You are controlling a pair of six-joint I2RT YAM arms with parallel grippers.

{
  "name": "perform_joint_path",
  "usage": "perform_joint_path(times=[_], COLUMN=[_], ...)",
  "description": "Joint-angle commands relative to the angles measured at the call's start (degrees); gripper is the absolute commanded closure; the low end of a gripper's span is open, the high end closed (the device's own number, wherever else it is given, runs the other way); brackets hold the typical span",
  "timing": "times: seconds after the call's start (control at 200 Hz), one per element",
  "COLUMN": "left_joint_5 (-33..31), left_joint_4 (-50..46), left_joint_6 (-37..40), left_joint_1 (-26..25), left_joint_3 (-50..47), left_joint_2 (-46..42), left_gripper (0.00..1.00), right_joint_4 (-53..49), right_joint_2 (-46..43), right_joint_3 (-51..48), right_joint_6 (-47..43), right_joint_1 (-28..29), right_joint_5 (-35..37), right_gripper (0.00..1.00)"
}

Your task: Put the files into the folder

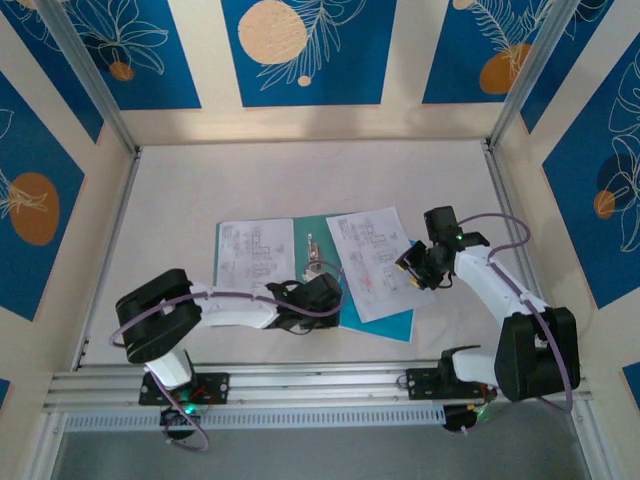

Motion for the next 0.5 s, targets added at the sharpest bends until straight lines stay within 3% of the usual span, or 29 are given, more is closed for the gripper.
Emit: perform_joint_path(times=[0.0, 0.495], left_joint_5=[3.2, 5.3], left_joint_4=[6.4, 9.9], left_joint_6=[-2.8, -10.5], left_joint_1=[1.6, 4.9], left_joint_3=[-2.6, -8.2], left_joint_2=[-1.9, -5.2], left_gripper=[1.00, 1.00], right_joint_4=[-2.8, -2.8], right_joint_2=[-1.9, -2.4], right_joint_3=[2.0, 2.3], right_joint_6=[1.0, 2.7], right_joint_1=[1.1, 4.6], right_joint_5=[0.3, 1.6], right_gripper=[0.57, 0.57])
